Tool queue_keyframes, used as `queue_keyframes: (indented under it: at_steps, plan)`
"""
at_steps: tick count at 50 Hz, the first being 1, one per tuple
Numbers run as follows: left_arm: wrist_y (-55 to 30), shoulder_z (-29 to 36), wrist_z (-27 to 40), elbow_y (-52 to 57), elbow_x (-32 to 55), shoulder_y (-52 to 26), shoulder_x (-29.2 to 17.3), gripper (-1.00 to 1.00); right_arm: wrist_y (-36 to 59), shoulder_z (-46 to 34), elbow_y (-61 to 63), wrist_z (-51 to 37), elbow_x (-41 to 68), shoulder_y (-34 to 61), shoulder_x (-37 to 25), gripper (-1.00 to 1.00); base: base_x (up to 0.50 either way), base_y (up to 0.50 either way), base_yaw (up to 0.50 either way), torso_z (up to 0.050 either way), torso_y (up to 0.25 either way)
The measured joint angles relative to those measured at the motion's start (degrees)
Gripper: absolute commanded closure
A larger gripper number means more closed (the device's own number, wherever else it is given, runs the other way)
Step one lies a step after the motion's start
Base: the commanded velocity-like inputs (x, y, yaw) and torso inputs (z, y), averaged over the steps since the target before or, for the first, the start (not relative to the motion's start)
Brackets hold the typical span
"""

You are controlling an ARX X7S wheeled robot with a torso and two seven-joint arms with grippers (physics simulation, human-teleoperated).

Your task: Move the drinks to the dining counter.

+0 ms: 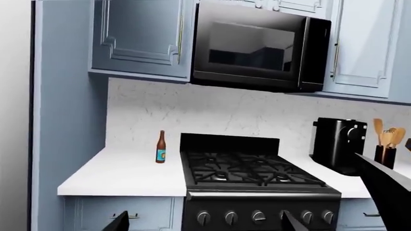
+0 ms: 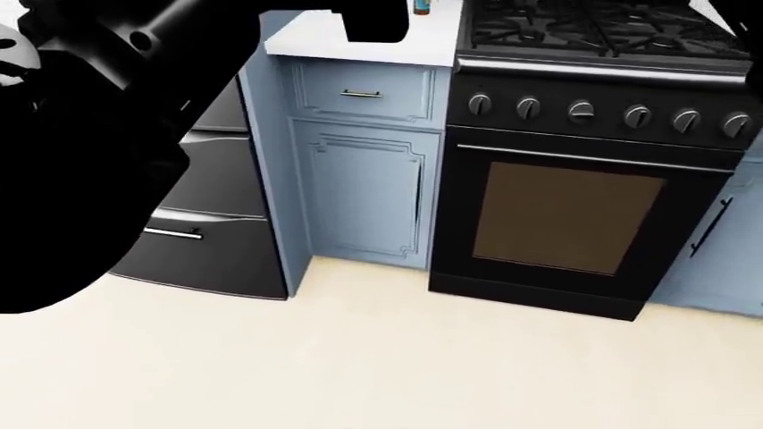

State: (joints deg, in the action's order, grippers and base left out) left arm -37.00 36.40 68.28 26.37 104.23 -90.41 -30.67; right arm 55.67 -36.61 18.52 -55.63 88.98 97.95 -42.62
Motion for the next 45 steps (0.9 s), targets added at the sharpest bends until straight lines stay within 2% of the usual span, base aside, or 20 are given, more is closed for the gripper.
queue_keyframes:
  at_steps: [37, 45]
  plan:
    - [0.25, 0.33, -0.11, -0.63, -0.3, -0.26, -0.54, -1.0, -0.01, -0.52, 0.75, 1.63, -0.65, 0.16, 0.11, -1.0, 0.5, -0.12, 0.0, 0.0, 0.001]
    - [0.33, 0.48, -0.21, -0.84, -0.27, -0.31, -0.49, -1.0, 0.73, -1.15, 0.63, 1.48, -1.45, 0.58, -0.02, -1.0, -0.02, 0.13, 0.0, 0.0, 0.001]
